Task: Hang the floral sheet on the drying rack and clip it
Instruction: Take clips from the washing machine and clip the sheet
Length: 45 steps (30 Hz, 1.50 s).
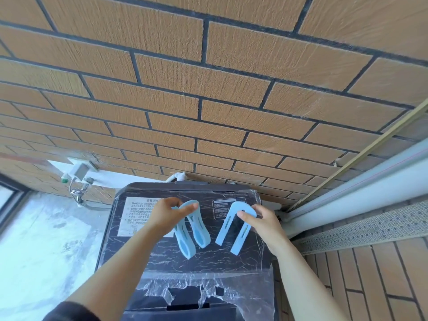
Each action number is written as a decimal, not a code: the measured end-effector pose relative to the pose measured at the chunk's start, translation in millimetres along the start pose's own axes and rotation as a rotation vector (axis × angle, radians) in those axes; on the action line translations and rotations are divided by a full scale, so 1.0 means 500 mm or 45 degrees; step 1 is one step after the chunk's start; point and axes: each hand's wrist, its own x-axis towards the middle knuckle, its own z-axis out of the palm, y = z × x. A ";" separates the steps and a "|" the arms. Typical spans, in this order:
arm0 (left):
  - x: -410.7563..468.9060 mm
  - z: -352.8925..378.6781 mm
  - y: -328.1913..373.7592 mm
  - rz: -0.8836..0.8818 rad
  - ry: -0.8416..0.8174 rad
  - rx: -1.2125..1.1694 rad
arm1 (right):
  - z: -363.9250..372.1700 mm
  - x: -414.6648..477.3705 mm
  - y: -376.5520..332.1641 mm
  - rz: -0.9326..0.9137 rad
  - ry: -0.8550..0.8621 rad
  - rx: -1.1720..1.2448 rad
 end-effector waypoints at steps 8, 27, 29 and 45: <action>-0.115 -0.023 0.005 0.464 0.250 0.117 | -0.008 -0.104 -0.020 -0.161 0.095 0.302; -0.283 -0.042 0.118 0.518 0.529 -0.179 | -0.096 -0.159 -0.163 -0.631 -0.162 0.335; -0.304 -0.020 0.128 0.503 0.585 -0.203 | -0.120 -0.147 -0.170 -0.656 -0.215 0.316; -0.503 -0.081 0.034 0.270 1.095 -0.292 | 0.052 -0.191 -0.262 -0.838 -0.736 0.015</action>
